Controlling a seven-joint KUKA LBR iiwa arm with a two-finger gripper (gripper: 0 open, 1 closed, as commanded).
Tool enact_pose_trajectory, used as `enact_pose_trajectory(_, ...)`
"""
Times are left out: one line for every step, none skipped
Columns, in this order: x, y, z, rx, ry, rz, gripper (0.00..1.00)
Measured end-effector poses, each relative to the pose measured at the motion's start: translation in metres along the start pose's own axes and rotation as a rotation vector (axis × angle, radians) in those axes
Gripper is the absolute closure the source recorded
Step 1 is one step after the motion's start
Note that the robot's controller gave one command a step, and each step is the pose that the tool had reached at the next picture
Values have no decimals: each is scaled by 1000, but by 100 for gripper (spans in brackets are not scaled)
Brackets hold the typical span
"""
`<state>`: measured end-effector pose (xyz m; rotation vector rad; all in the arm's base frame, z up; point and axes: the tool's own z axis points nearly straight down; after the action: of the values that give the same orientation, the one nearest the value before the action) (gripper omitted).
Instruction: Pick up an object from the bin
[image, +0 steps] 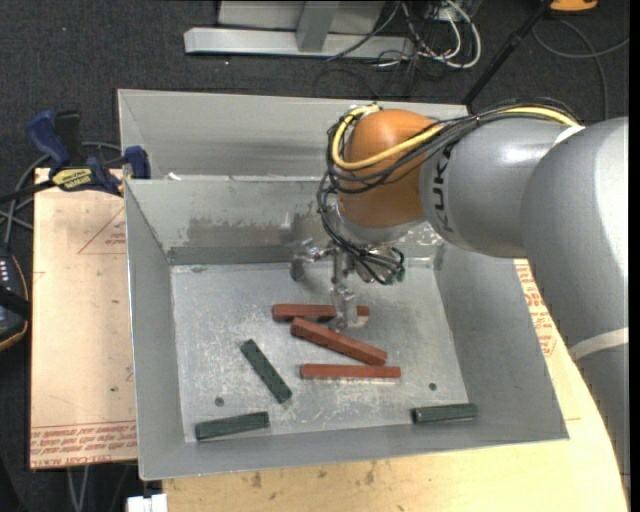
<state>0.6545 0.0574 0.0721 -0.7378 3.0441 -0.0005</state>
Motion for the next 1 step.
enact_pose_trajectory(1, 1, 0, -2, 3, -1, 100)
